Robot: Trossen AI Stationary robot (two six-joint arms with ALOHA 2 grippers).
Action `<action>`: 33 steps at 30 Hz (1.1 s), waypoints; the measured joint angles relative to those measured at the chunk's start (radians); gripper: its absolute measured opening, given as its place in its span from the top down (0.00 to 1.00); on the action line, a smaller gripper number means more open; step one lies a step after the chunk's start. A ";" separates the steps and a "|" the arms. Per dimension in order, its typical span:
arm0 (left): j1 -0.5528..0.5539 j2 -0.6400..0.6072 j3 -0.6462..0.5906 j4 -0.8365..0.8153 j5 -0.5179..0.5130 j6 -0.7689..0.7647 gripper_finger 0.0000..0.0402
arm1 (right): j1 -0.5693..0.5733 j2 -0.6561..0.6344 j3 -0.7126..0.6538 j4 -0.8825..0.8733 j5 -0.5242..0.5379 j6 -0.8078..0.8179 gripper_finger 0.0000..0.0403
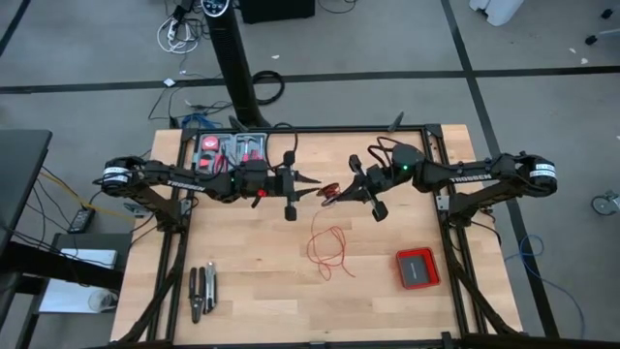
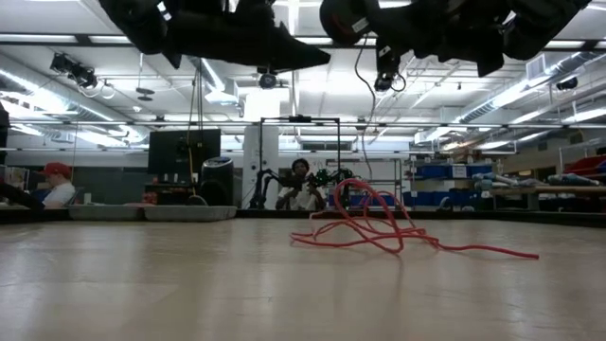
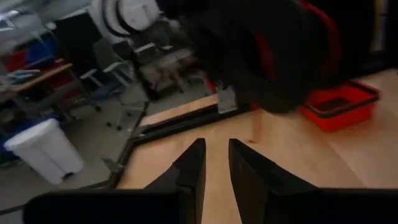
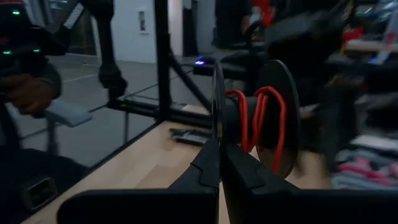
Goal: Coil cords
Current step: Coil the red wire onto the spool
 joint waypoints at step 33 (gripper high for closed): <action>0.000 0.296 -0.013 0.286 -0.013 -0.397 0.75 | 0.019 0.028 0.018 0.219 0.154 -0.069 1.00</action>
